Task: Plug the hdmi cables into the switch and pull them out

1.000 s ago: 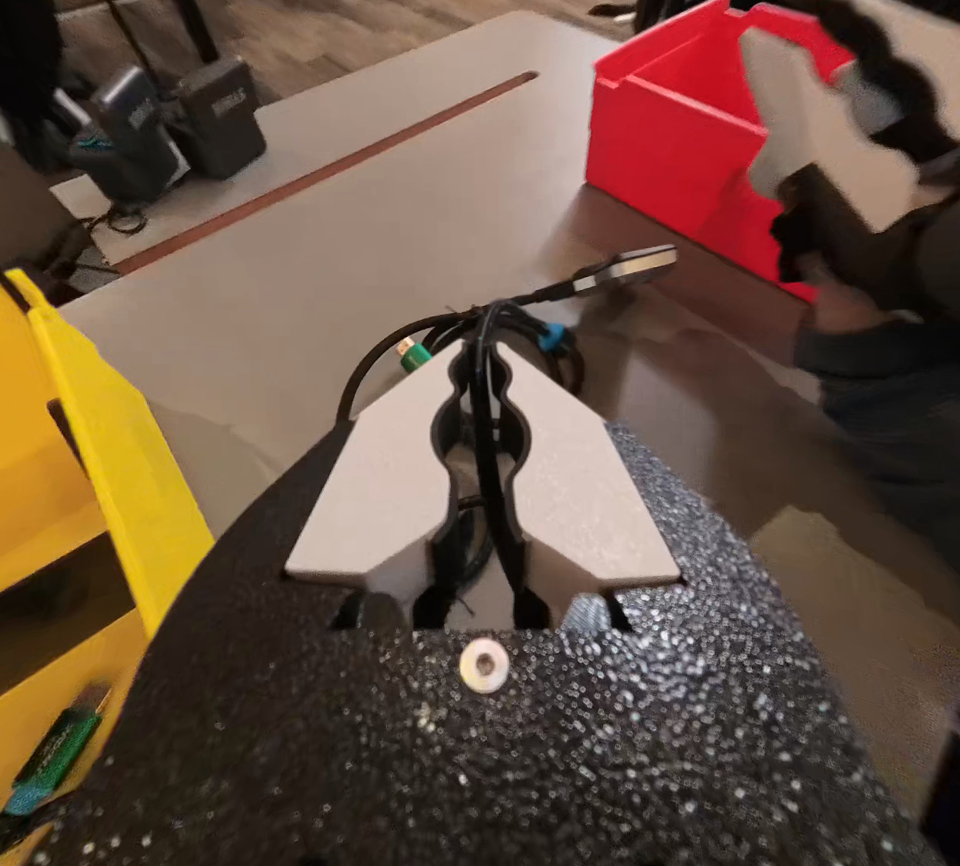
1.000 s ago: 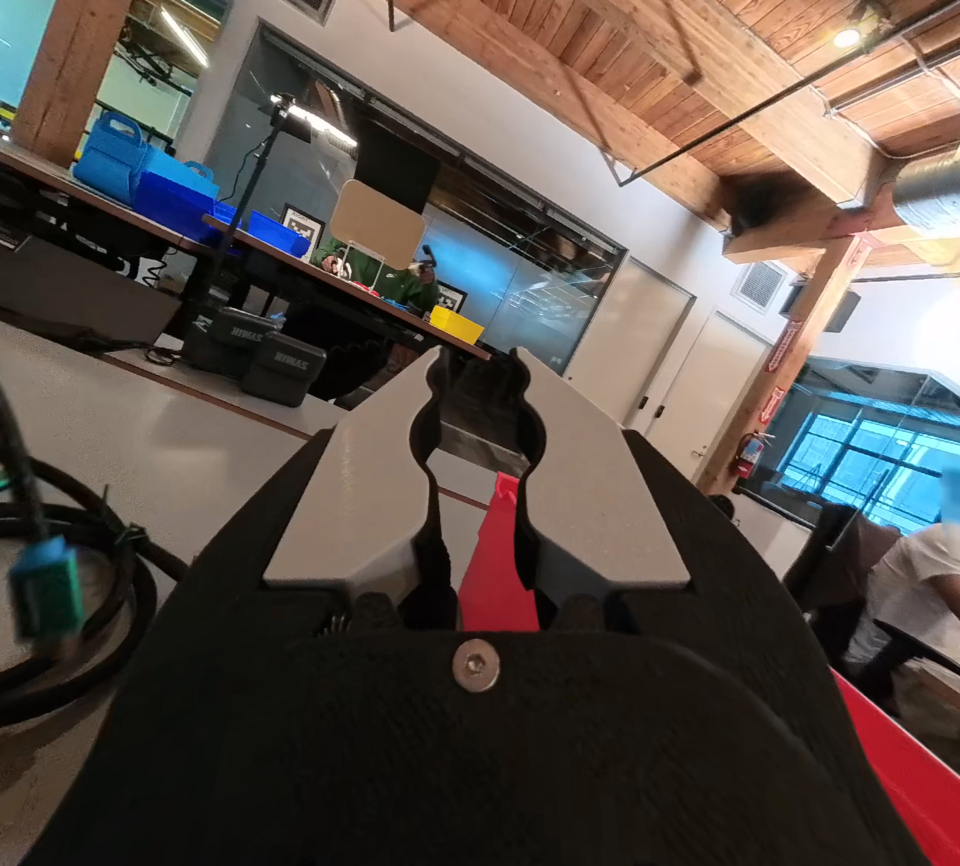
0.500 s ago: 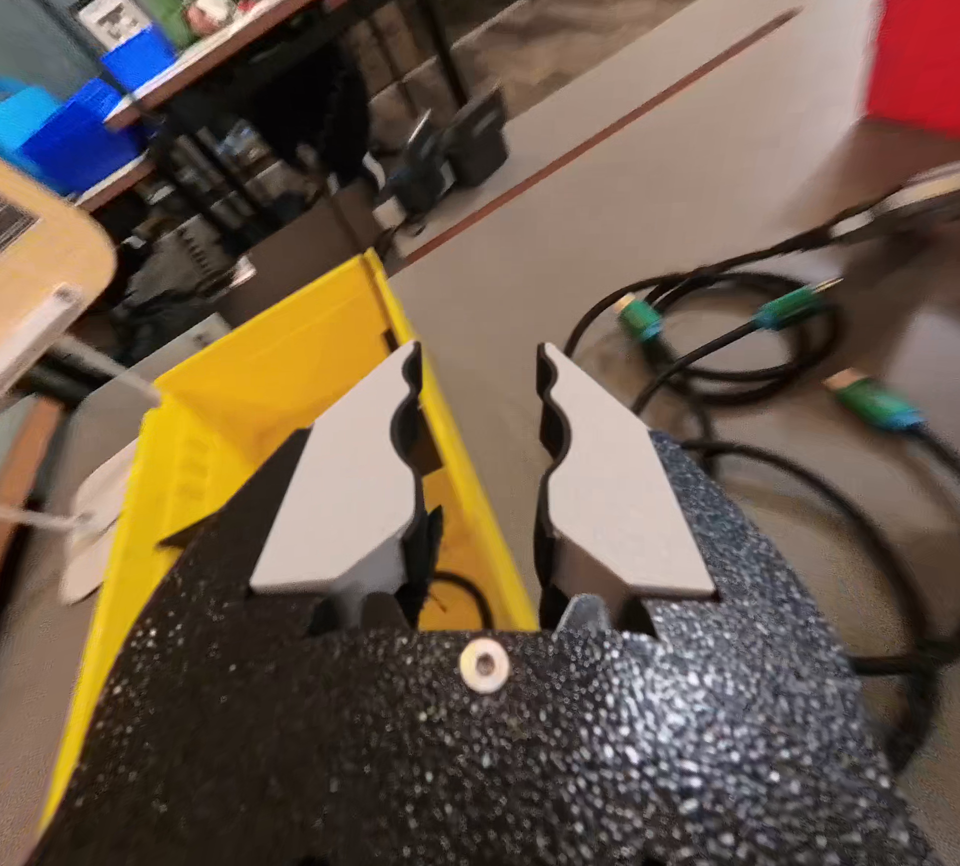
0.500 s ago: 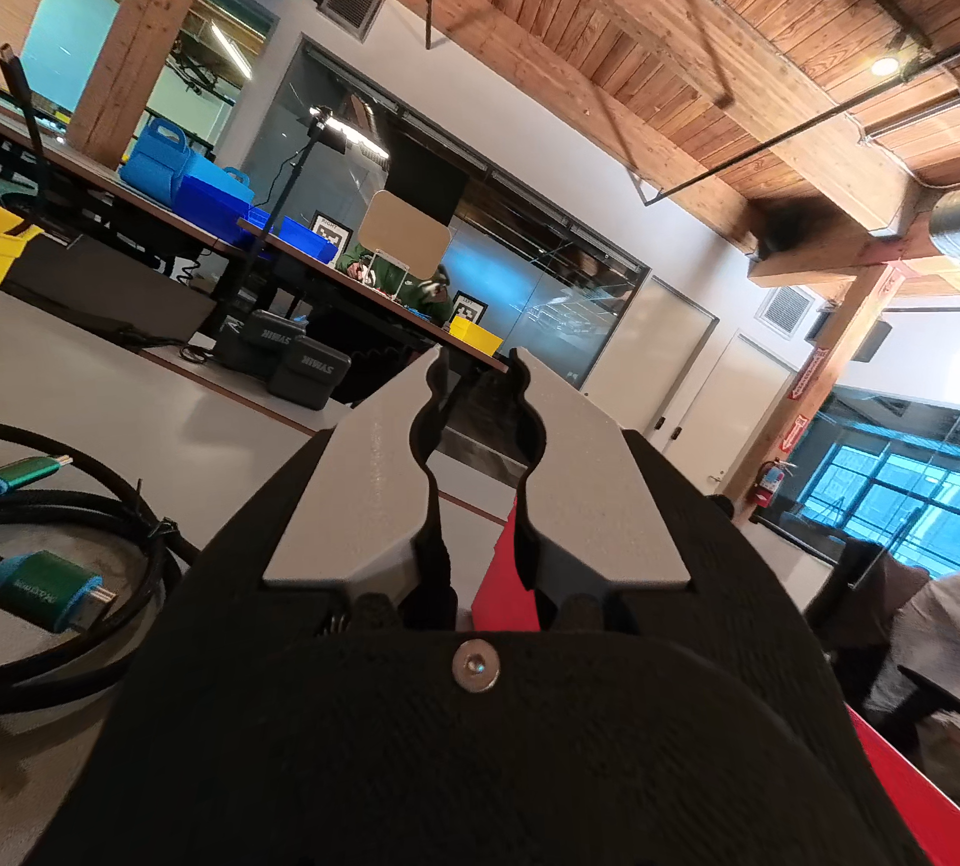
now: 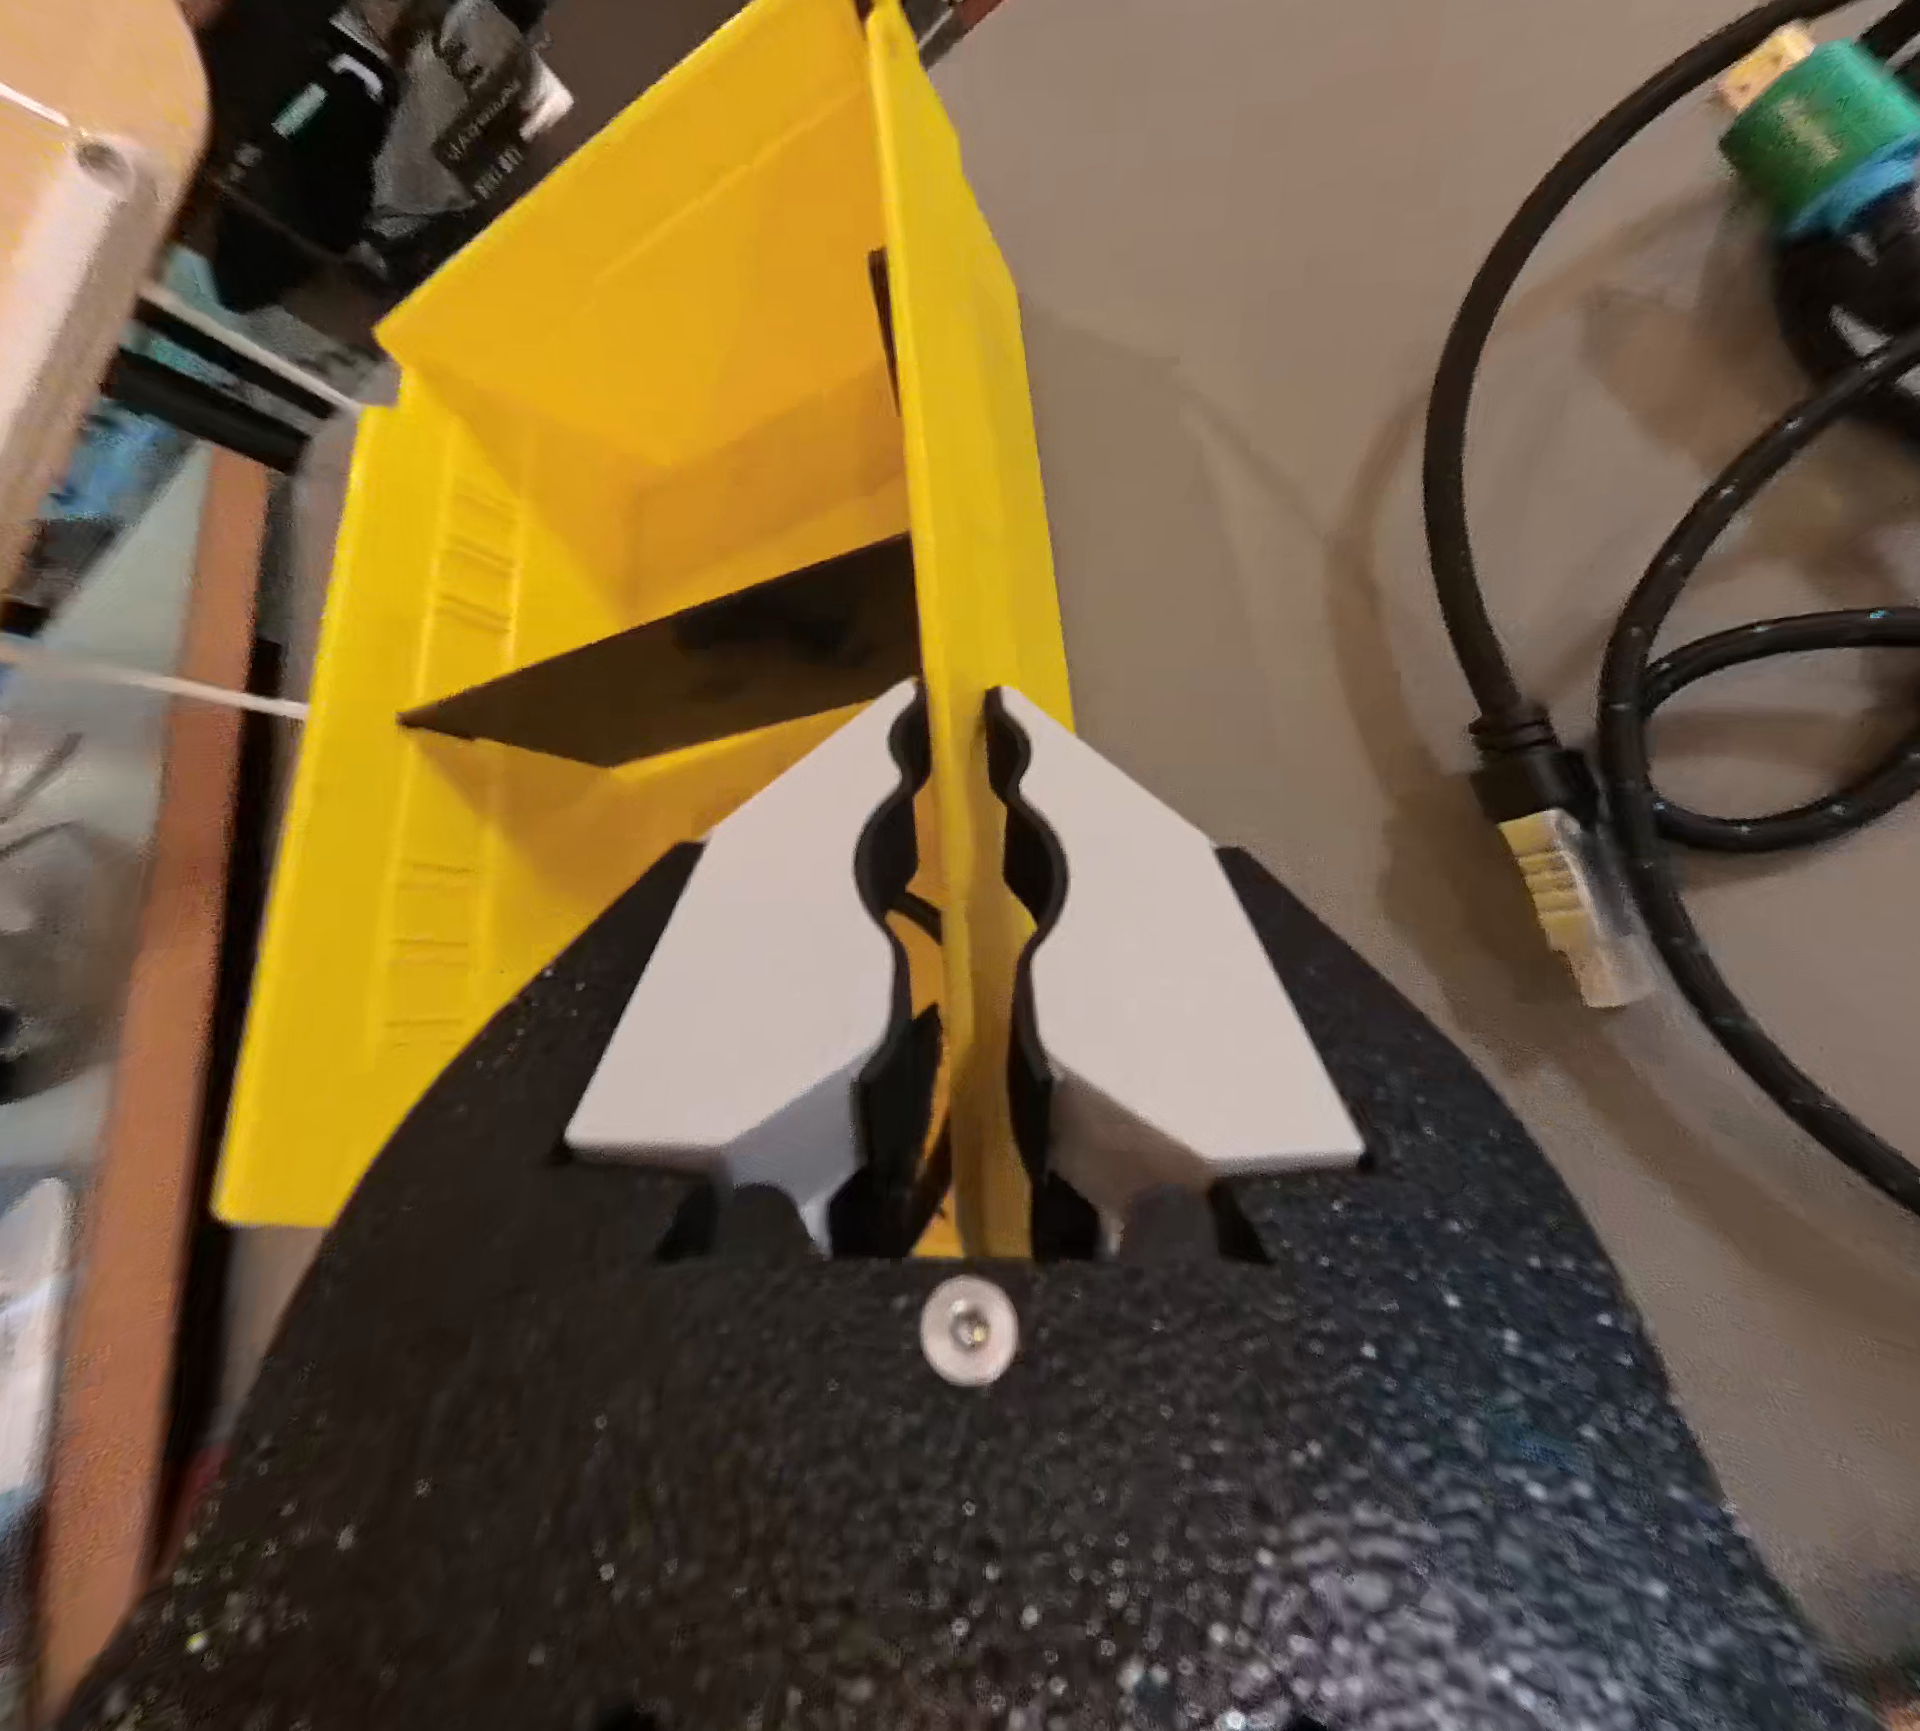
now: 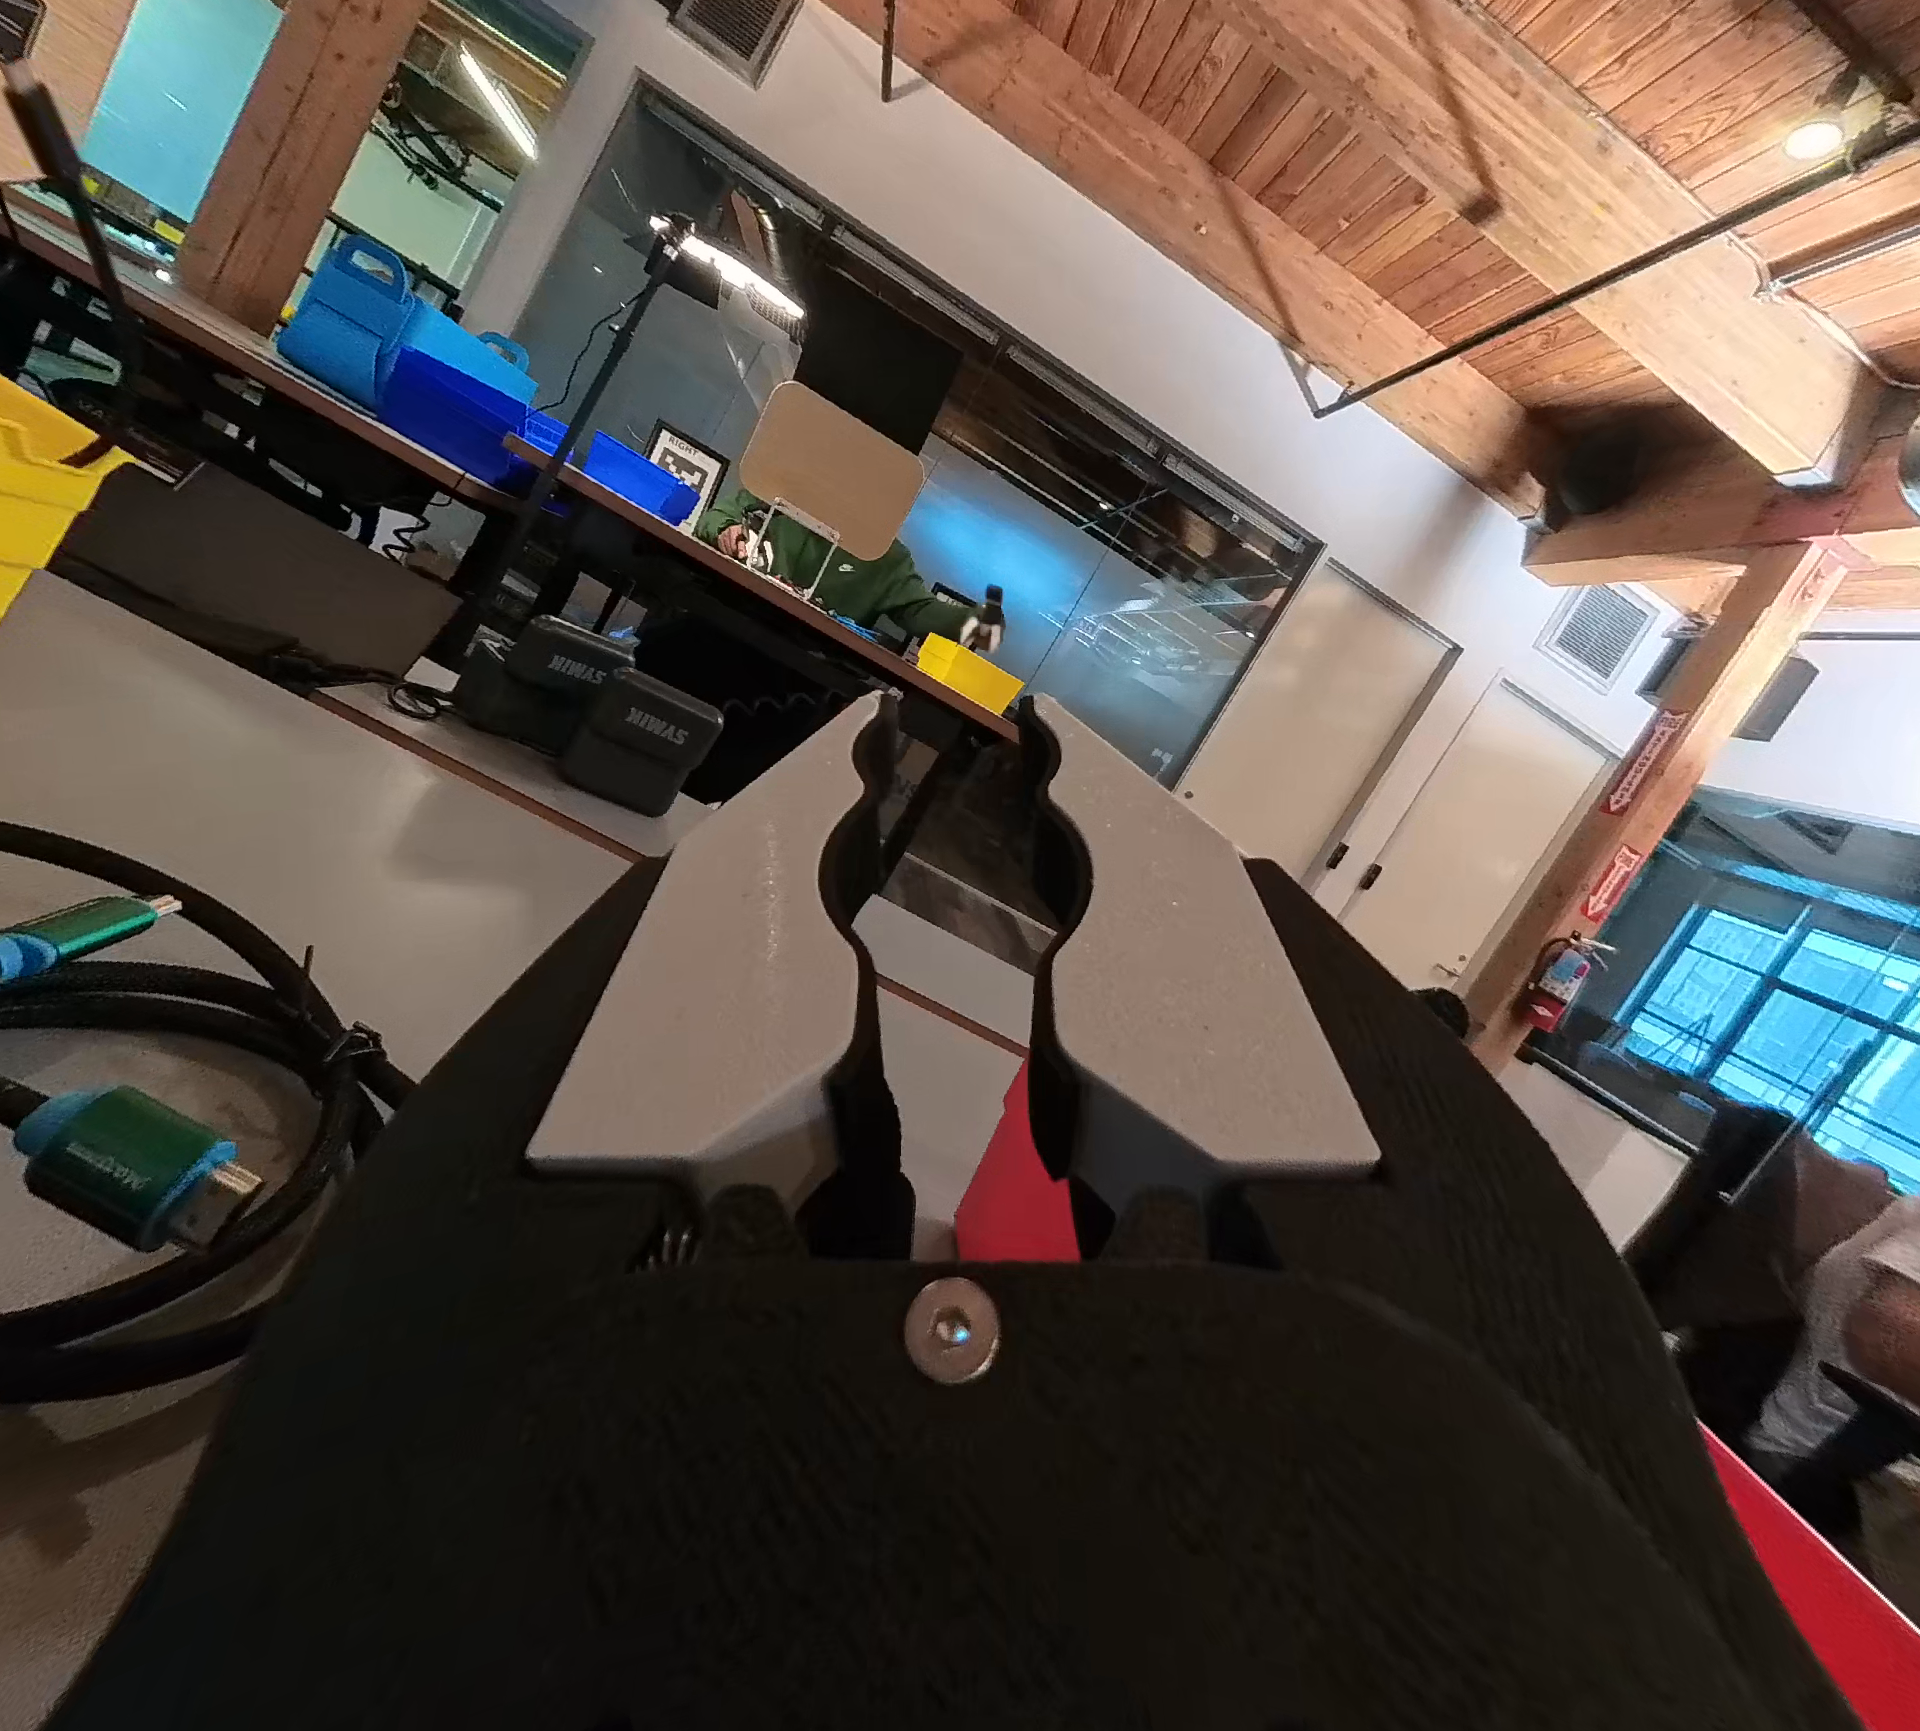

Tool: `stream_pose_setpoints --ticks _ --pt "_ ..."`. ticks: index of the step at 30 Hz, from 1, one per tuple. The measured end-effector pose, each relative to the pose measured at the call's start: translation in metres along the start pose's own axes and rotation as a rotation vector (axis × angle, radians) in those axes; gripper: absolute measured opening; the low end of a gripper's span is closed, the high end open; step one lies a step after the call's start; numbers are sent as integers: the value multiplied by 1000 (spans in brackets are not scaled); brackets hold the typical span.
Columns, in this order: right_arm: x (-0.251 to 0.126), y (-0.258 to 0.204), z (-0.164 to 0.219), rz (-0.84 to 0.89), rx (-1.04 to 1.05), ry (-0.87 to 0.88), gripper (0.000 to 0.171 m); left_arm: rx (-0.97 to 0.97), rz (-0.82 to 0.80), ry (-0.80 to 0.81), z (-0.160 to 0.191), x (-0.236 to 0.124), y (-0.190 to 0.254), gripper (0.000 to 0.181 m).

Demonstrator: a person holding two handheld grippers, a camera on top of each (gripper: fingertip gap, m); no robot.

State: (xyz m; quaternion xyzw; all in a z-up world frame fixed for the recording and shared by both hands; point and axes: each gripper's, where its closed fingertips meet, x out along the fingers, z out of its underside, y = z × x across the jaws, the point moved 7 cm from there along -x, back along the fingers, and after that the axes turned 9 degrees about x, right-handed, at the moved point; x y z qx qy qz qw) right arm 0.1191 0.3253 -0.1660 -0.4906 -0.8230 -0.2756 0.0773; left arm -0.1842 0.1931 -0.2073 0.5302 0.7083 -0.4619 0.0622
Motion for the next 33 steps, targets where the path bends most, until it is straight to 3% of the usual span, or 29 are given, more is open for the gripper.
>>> stream_pose_setpoints --ticks 13,24,33 --pt "0 -1 2 -6 2 -9 21 -99 -20 -9 46 -24 -21 8" --pt "1 -1 4 -7 14 -16 21 -109 -48 -51 86 -72 -14 8" --pt "0 2 5 5 22 -21 21 -141 -144 -76 97 -59 -33 9"
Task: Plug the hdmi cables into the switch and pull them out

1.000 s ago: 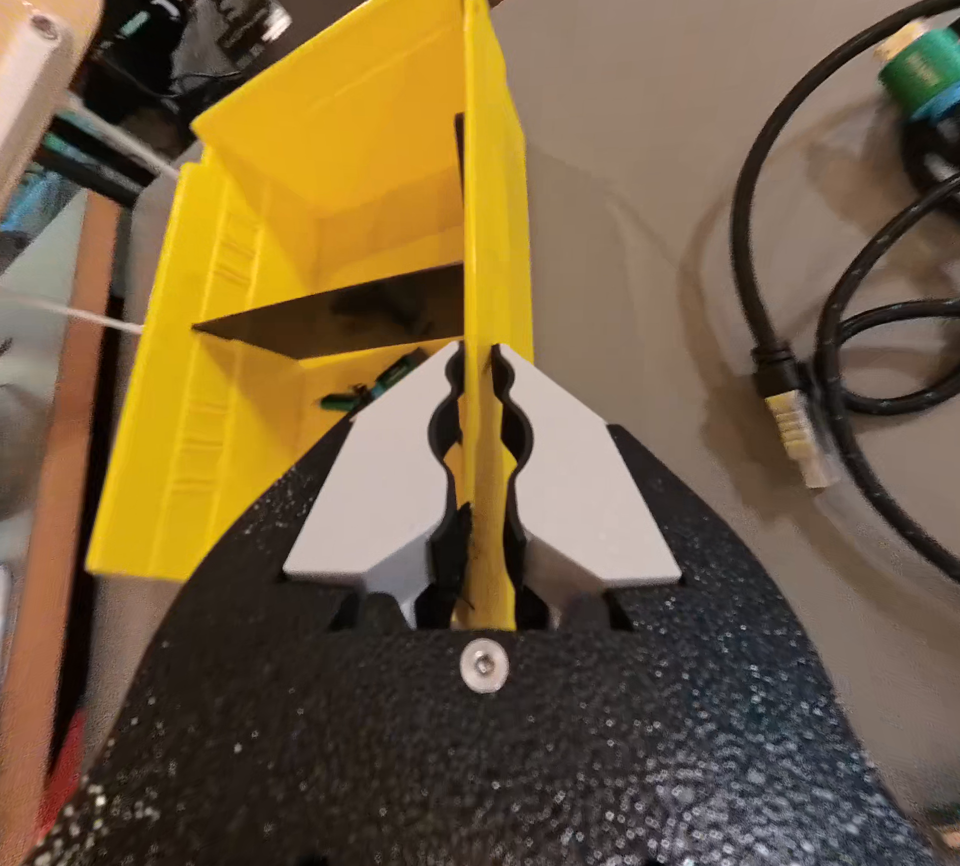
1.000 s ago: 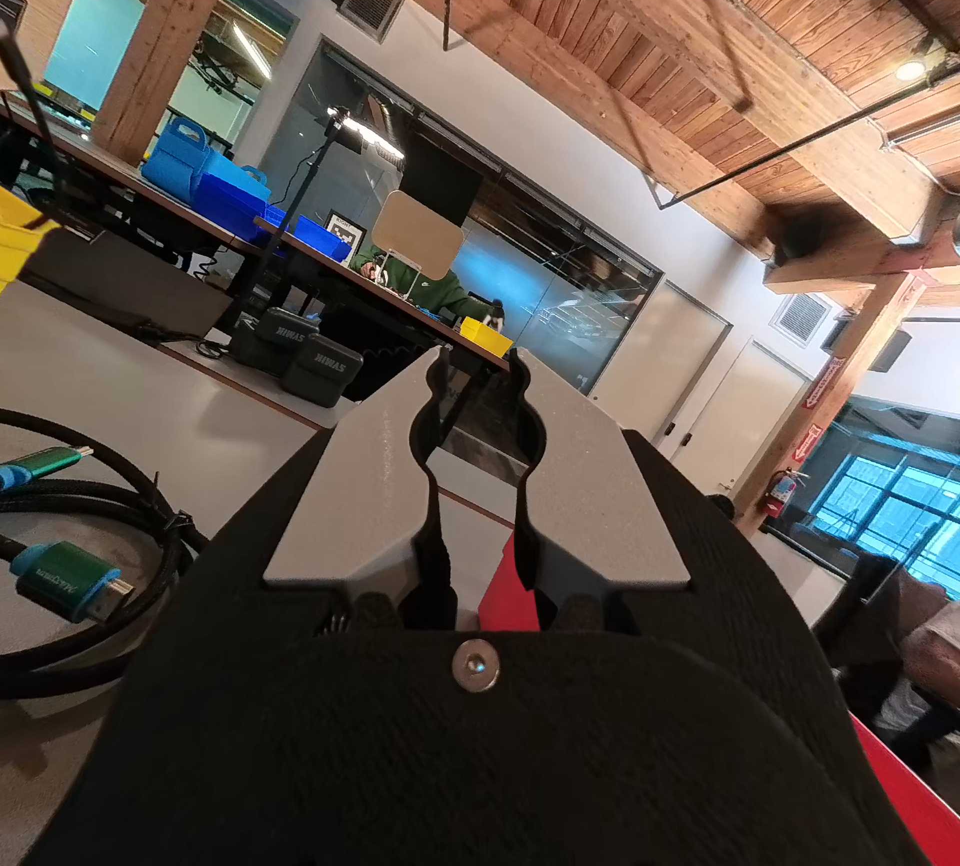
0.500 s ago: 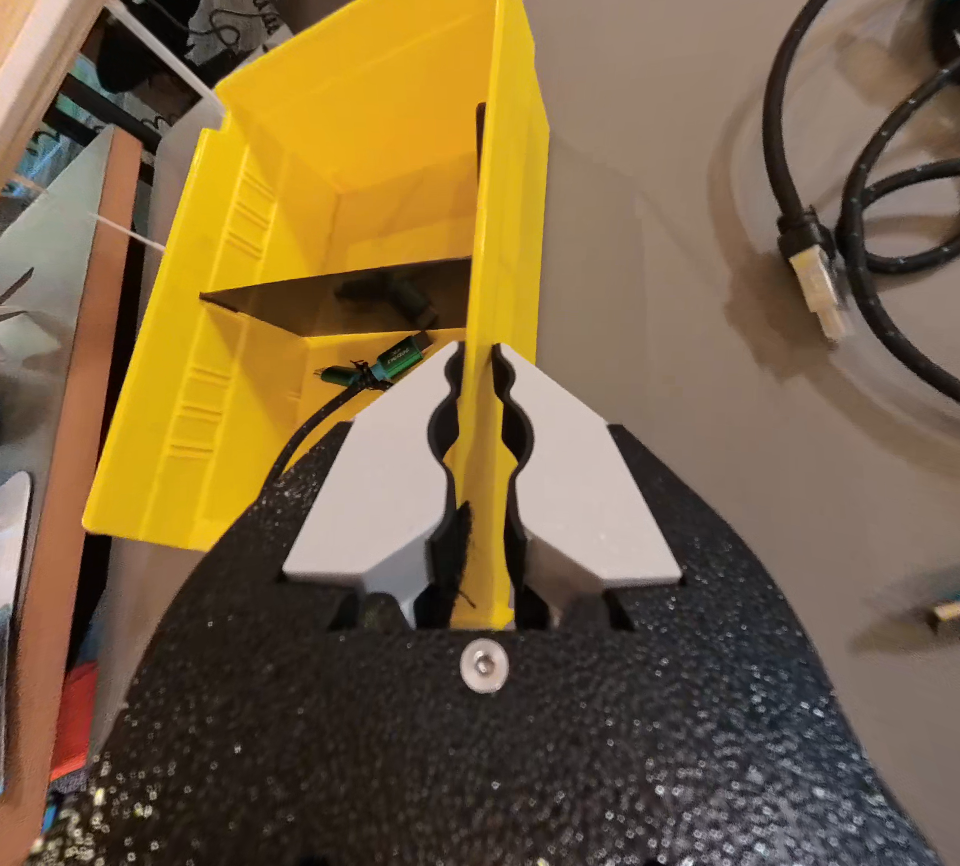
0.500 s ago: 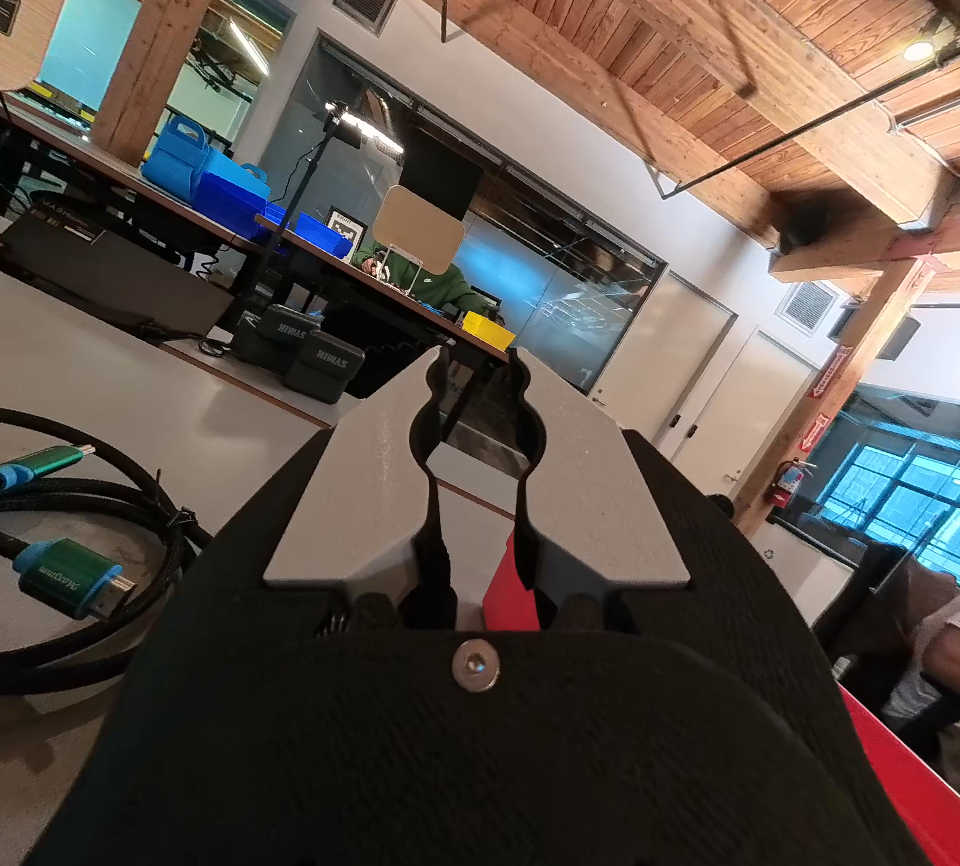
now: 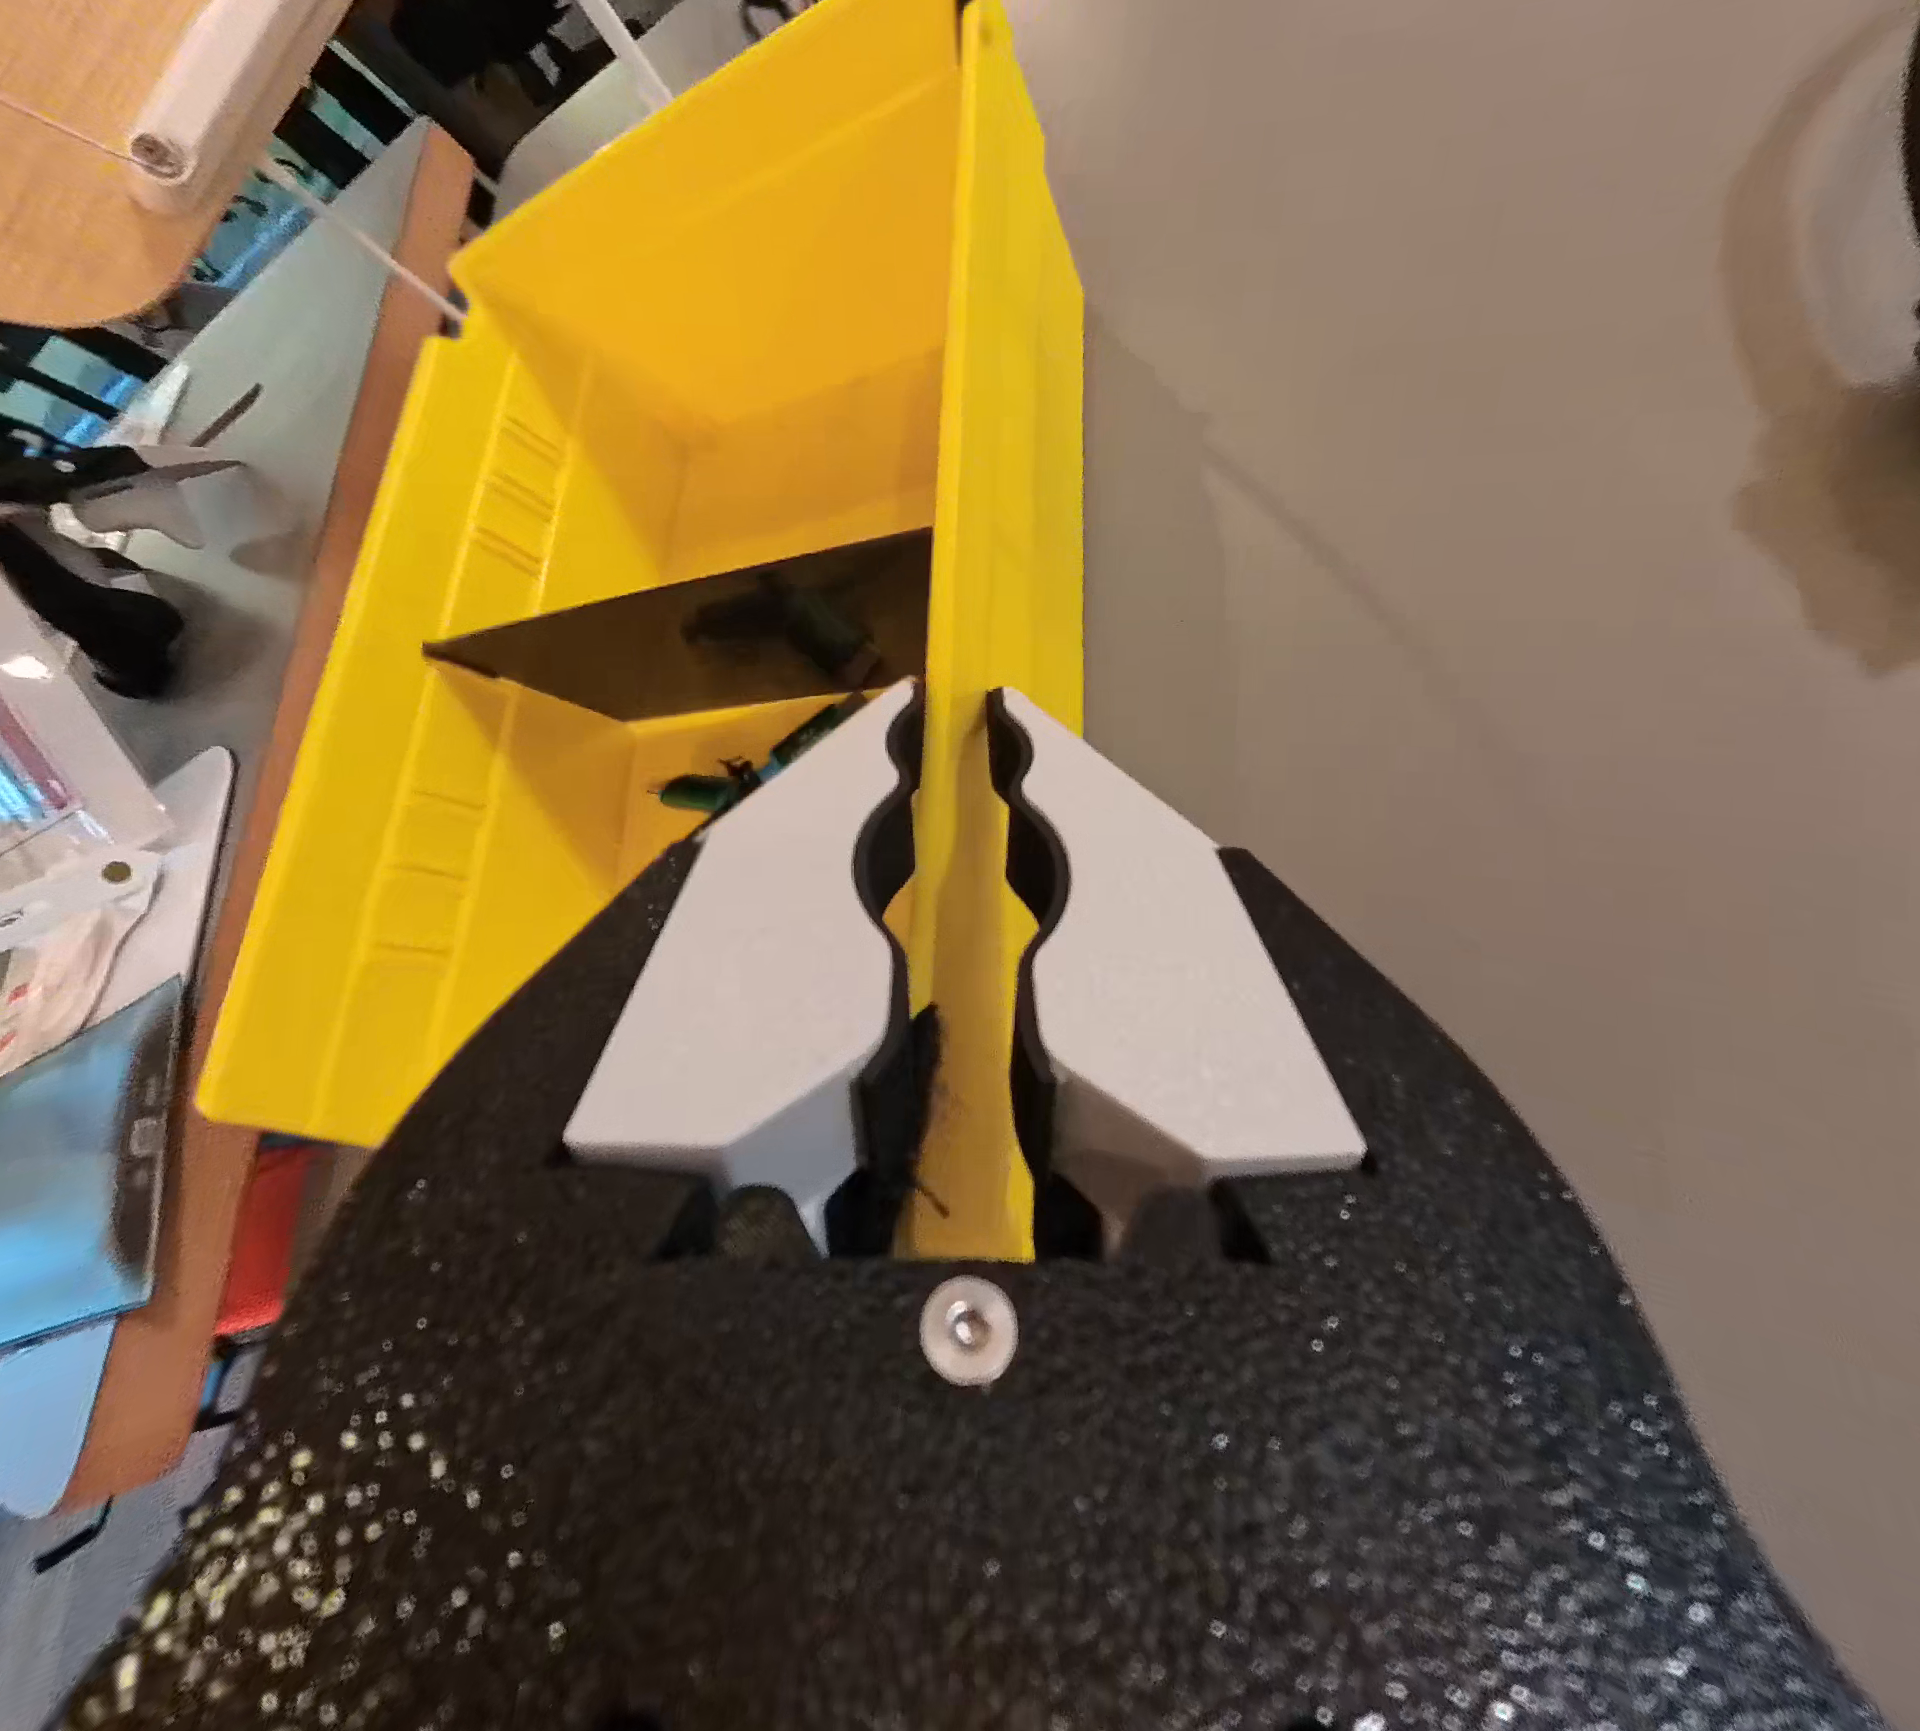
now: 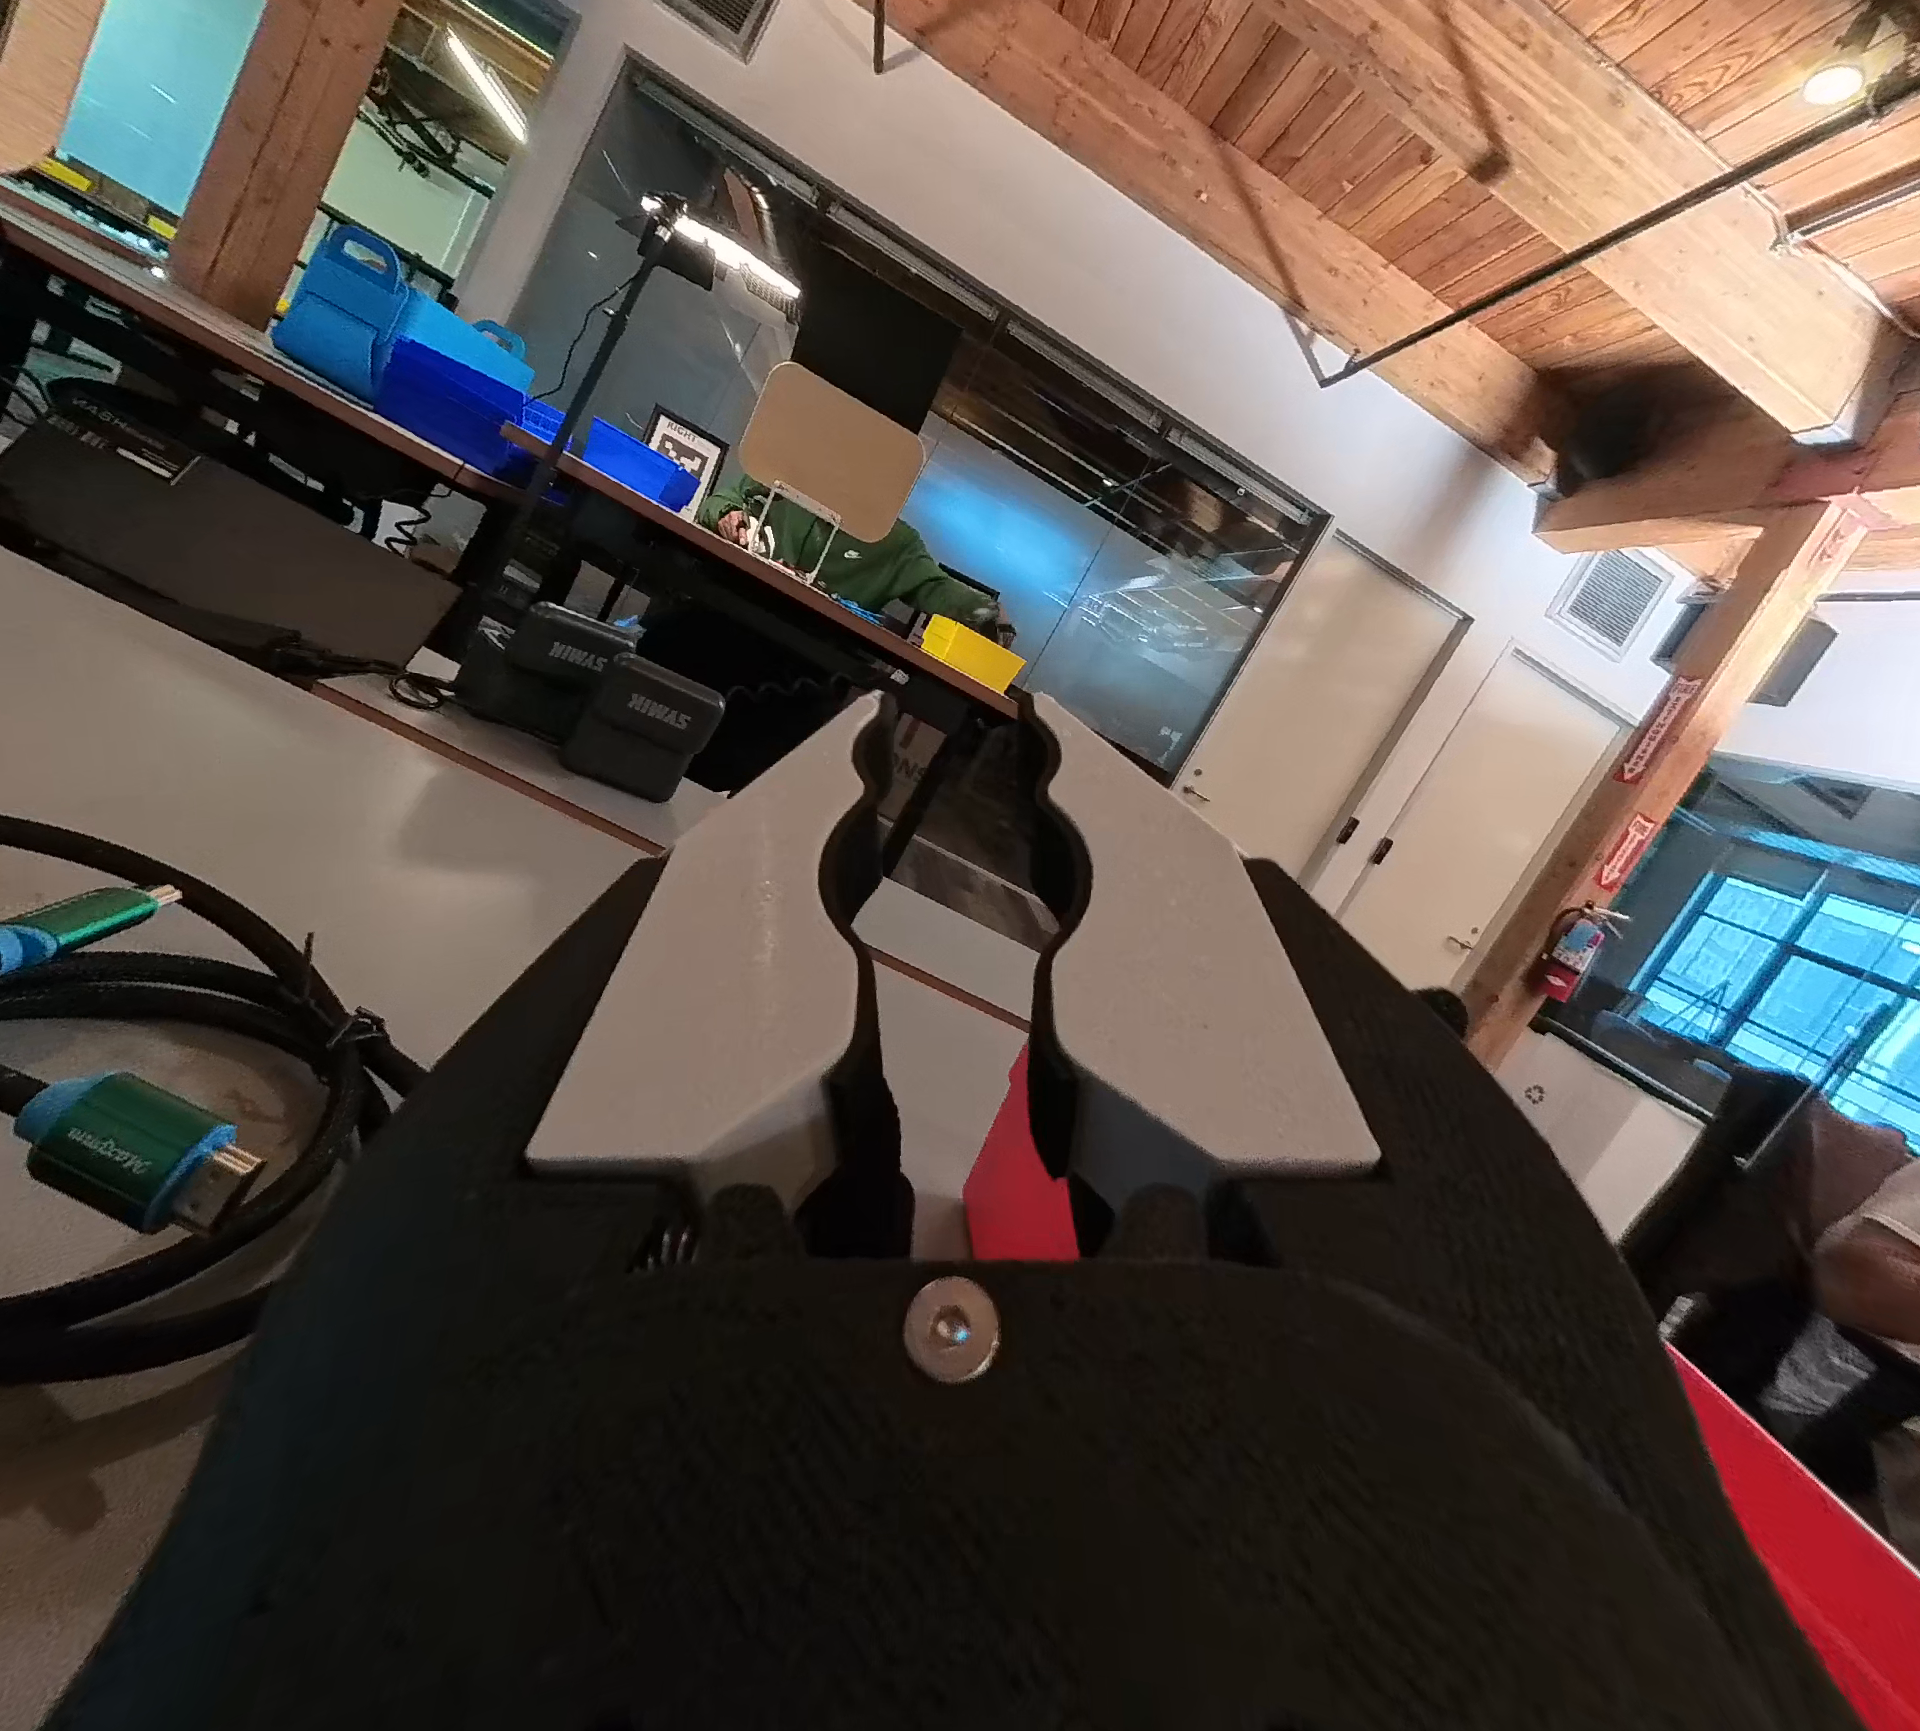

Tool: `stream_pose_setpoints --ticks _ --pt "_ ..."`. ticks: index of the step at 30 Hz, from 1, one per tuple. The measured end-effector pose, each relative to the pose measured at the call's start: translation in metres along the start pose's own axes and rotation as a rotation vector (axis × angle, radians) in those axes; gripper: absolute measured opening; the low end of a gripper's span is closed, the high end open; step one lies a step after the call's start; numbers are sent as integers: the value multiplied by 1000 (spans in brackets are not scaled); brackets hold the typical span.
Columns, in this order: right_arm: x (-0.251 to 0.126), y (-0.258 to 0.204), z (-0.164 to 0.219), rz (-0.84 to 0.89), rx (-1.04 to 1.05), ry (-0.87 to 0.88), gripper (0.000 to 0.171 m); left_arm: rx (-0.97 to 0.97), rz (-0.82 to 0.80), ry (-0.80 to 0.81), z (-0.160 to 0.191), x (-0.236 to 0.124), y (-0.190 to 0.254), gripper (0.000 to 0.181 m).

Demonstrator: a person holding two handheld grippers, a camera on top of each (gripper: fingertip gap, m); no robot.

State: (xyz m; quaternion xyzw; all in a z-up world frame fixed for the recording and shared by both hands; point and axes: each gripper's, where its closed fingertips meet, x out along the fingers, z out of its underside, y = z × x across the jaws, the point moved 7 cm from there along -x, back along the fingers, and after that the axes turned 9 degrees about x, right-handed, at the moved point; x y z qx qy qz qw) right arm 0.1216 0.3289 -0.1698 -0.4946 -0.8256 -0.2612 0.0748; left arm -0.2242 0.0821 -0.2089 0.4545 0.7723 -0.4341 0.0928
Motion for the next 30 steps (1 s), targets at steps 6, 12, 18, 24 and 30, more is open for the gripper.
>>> stream_pose_setpoints --ticks 6,12,18,24,30 --pt "-1 2 -3 -28 22 25 24 321 -372 160 -18 -20 9 10" --pt "-1 -1 -5 -40 -1 31 24 264 -65 550 -74 -45 55 23" --pt "-6 -14 -13 -200 18 120 28 -91 532 946 -146 -20 101 49" --pt "-11 -42 -14 -417 -101 112 51 -159 549 1243 -171 34 109 52" --pt "-15 -37 -19 -455 -81 124 58 -183 674 1316 -172 49 119 59"
